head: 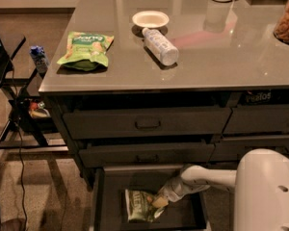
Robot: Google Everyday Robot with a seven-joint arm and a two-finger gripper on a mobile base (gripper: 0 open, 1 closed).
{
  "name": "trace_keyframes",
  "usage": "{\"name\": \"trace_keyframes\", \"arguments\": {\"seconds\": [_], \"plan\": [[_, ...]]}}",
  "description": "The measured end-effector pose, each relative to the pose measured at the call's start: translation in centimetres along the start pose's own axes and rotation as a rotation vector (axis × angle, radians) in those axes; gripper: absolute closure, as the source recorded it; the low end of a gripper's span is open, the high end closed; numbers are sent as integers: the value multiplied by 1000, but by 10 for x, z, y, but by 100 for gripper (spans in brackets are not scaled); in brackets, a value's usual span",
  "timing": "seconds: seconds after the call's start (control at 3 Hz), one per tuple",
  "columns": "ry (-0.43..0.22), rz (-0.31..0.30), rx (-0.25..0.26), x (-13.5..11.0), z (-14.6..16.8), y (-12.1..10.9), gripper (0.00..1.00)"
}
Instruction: Pick green jalapeno chip bag from bottom drawer and place on counter
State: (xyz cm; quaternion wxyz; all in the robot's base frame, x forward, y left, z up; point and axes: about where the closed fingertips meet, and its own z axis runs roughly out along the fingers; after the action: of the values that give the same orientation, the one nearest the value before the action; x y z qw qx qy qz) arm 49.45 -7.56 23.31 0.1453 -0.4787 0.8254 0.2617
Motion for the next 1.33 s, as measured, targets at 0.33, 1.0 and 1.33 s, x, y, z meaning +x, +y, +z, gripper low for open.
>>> {"name": "trace_keyframes", "arguments": {"seconds": [0.33,1.0,1.33], "plan": [[0,41,56,-1,-36,5,100],[20,65,215,-22,-123,39,100],[25,65,320,-34,-180,67,100]]}}
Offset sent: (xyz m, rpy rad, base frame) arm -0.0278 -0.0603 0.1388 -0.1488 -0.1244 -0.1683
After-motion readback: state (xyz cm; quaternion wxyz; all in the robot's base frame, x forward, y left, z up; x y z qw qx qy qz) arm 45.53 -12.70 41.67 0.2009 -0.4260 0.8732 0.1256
